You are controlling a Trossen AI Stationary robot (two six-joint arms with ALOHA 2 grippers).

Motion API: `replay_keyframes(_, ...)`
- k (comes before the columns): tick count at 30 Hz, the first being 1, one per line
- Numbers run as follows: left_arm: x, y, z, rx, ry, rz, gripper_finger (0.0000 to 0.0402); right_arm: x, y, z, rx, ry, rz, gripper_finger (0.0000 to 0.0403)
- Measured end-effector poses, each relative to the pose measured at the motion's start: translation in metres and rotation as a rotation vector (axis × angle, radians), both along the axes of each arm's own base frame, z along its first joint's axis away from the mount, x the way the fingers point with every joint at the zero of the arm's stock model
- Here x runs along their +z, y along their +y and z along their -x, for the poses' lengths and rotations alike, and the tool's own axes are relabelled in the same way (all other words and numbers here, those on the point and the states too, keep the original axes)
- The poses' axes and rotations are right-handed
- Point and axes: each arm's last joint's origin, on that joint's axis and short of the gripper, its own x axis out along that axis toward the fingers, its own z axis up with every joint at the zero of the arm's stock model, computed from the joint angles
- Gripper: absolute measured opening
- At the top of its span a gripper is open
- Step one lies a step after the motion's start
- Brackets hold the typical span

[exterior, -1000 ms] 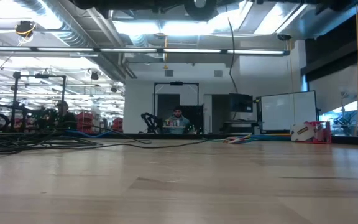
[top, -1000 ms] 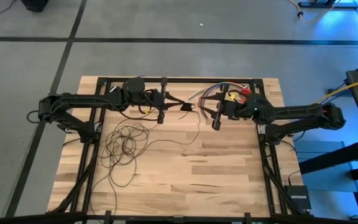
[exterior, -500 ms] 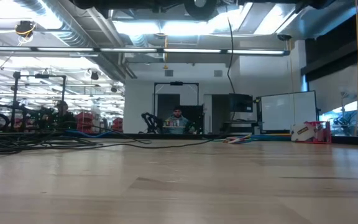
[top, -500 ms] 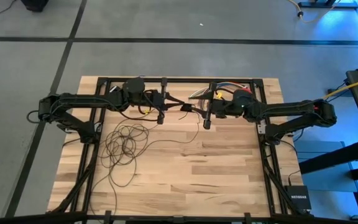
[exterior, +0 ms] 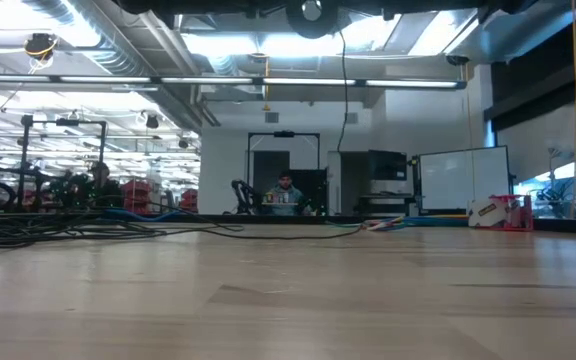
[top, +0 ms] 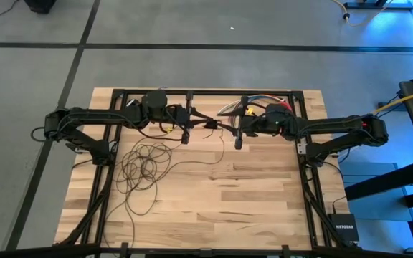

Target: Coiling cords

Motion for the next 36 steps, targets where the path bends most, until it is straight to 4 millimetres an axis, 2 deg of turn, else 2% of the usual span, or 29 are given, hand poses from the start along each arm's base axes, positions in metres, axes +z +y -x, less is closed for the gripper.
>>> replay_keyframes(11, 0.000, 0.000, 0.000, -0.002, 0.000, -0.003, 0.0005, 0.000, 0.001, 0.000, 0.021, 0.001, 0.004, 0.0009)
replay_keyframes(17, 0.000, 0.000, 0.000, 0.010, 0.001, 0.009, 0.0006, 0.000, 0.000, 0.000, -0.016, 0.008, 0.065, 0.0008)
replay_keyframes(20, 0.001, 0.002, 0.001, 0.080, -0.002, 0.031, 0.0014, 0.000, -0.001, 0.000, -0.056, 0.006, 0.086, 0.0006)
replay_keyframes(30, 0.017, 0.009, 0.023, 0.532, -0.001, 0.022, 0.0124, 0.022, -0.008, 0.005, -0.335, -0.021, 0.194, 0.0005)
replay_keyframes(33, 0.016, 0.008, 0.030, 0.578, 0.056, 0.044, 0.0142, 0.028, -0.010, 0.011, -0.412, -0.034, 0.239, 0.0003)
replay_keyframes(36, 0.008, 0.009, 0.029, 0.579, 0.103, 0.130, 0.0149, 0.034, -0.011, 0.015, -0.480, -0.062, 0.264, 0.0004)
